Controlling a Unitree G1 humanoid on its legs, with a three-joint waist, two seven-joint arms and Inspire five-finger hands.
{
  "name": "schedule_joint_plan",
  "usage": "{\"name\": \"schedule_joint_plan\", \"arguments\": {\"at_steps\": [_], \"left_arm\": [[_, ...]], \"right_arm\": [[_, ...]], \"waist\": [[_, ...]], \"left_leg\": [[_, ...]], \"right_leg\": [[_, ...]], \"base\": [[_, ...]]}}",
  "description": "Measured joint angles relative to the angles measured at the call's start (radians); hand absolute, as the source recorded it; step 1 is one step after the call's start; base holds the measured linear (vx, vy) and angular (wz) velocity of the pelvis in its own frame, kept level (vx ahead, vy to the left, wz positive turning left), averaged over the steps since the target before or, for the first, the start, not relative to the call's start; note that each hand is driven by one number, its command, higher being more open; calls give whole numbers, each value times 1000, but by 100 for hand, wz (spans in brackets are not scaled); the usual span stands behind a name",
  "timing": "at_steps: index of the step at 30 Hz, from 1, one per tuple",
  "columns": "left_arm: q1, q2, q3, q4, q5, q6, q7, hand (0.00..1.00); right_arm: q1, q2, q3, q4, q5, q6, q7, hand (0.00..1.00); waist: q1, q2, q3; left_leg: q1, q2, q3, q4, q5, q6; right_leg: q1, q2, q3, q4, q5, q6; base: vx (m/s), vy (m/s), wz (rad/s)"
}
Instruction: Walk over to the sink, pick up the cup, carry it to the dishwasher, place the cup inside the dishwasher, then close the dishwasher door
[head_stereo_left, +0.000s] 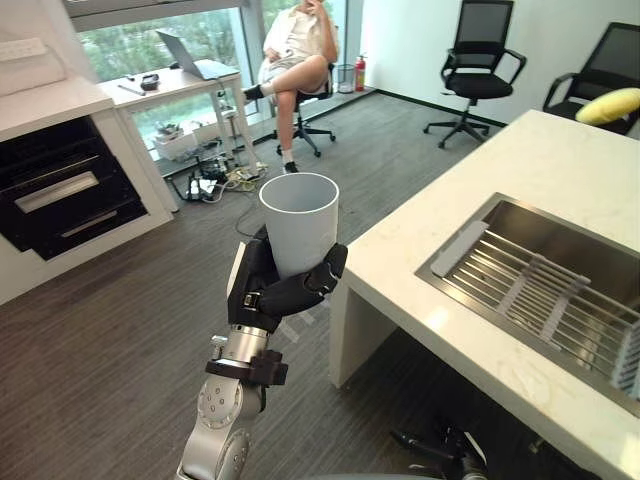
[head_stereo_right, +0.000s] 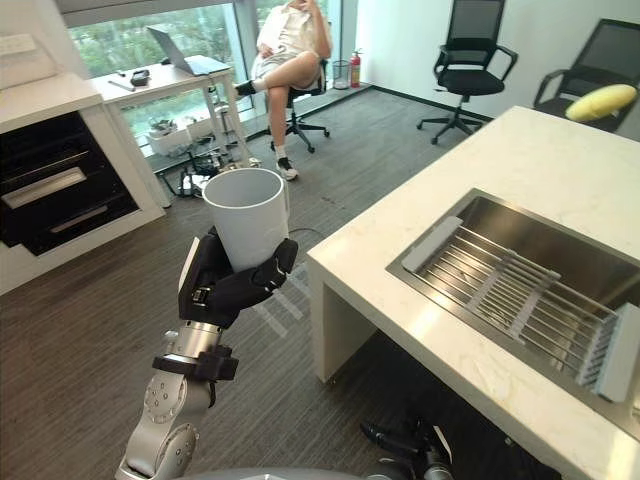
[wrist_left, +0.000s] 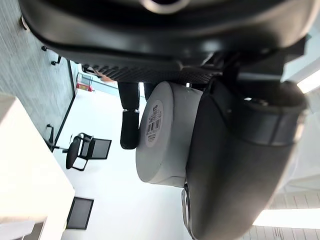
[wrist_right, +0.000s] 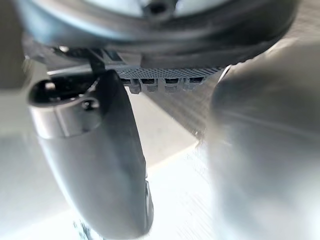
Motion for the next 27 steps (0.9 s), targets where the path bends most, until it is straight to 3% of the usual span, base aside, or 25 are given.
{"name": "schedule_joint_plan", "arguments": {"at_steps": [3,4,5,6,7,9,13,14,16,17,18,19,20,21,25,27], "left_arm": [[0,-2,-6,43,0,-1,7,0],[3,2,-12,46,0,-3,5,0],[5,1,-17,47,1,-7,2,0],[7,-6,-20,51,1,-7,2,0],[26,-24,-41,52,1,-8,-1,0],[55,-73,-54,52,0,-13,-8,0],[-2,-102,-59,33,-2,-13,-43,0],[-27,-99,-72,10,-3,-13,-53,0],[-51,-91,-83,-9,-5,-15,-72,0],[-59,-79,-91,-14,-16,-17,-78,0],[-52,-67,-89,-13,-24,-18,-82,0],[-48,-54,-83,-4,-37,-18,-82,0],[-56,-52,-83,1,-42,-18,-82,0],[-65,-52,-92,19,-42,-17,-83,0],[-54,-14,-114,27,-40,-16,-80,0],[-51,-6,-129,28,-40,-10,-63,0]], "right_arm": [[53,10,22,-85,1,-2,4,100],[80,17,48,-117,1,-2,4,100],[97,30,74,-140,1,-1,3,100],[100,33,79,-144,1,0,3,100],[111,23,90,-167,-4,5,2,100],[188,76,31,-230,90,-36,-53,100],[207,74,37,-256,121,-11,-77,100],[206,61,62,-265,117,1,-92,100],[195,35,98,-269,99,27,-96,100],[172,18,121,-267,76,50,-96,100],[153,12,129,-260,66,60,-96,100],[126,15,138,-257,66,62,-96,100],[110,16,139,-257,66,57,-96,100],[72,7,143,-237,64,56,-96,100],[-6,18,193,-215,42,57,-90,100],[-29,25,211,-188,32,57,-85,100]], "waist": [[-12,-6,18],[-14,-29,6],[-21,-62,2],[-25,-56,3],[-24,-34,-1],[-25,2,-5],[-26,19,-14],[-24,24,-19],[-20,9,-19],[-4,-5,-22],[11,-13,-28],[1,-25,-37],[-5,-26,-34],[-2,-9,-31],[0,-4,-35],[3,-6,-32]], "left_leg": [[-33,11,-105,82,-45,-22],[-52,9,-116,115,-75,-36],[-56,14,-107,150,-98,-55],[-58,28,-103,160,-106,-62],[-61,74,-76,205,-122,-74],[-98,111,12,298,-123,-81],[-147,136,160,362,-117,-85],[-151,127,210,314,-103,-75],[-139,90,249,202,-50,-53],[-111,55,259,72,24,-32],[-68,58,340,-20,13,-25],[-33,71,494,-51,-20,-33],[-35,80,535,-38,-13,-26],[-32,83,545,-50,79,-33],[-27,11,477,-146,101,-31],[-32,1,475,-146,117,-34]], "right_leg": [[-34,117,164,-163,-7,8],[-27,130,213,-261,-8,7],[-4,116,195,-285,47,13],[5,117,174,-280,40,14],[39,124,112,-285,32,-7],[99,127,49,-316,30,-13],[148,116,-22,-366,38,-1],[149,101,-67,-370,42,5],[149,73,-115,-374,45,9],[149,52,-136,-389,62,4],[157,40,-153,-417,91,1],[183,21,-164,-459,117,6],[198,14,-162,-468,110,15],[214,18,-136,-468,86,36],[218,9,-74,-485,71,26],[218,1,-68,-476,71,26]], "base": [[105,-220,110],[188,-370,151],[174,-325,119],[220,-313,121],[236,-238,99],[297,-233,82],[113,-35,64],[-43,68,128],[-67,77,132],[-97,100,108],[-61,118,126],[-25,134,110],[-33,161,141],[-82,165,103],[-105,155,81],[-43,93,42]]}}
